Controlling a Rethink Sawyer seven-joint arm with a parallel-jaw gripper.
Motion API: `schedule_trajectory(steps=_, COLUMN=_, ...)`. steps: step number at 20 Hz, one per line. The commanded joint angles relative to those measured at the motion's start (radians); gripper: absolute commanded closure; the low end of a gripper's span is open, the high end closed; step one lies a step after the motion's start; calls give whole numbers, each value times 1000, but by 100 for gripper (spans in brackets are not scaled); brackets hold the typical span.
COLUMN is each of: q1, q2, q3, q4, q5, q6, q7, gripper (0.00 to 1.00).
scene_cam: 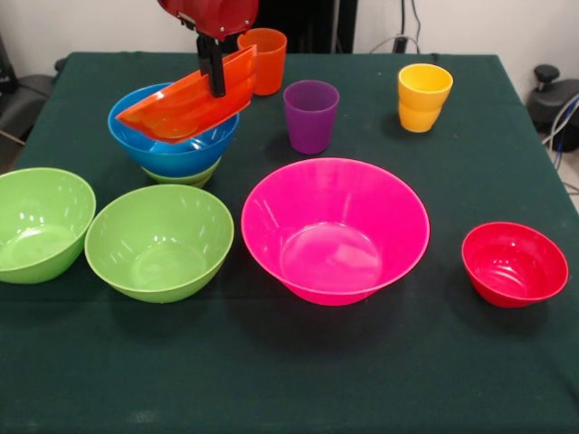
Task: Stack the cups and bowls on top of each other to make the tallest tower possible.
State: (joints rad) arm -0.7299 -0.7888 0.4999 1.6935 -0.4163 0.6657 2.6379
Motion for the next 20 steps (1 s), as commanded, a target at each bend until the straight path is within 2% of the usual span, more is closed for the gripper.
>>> schedule_trajectory(steps=1, q1=30, q2=16, q3=-20, q4=-47, q5=-64, q6=51, q7=-138, gripper=100)
schedule_trajectory(steps=20, q1=20, q2=16, q3=-15, q4=-51, q5=-66, q6=58, q7=-149, gripper=100)
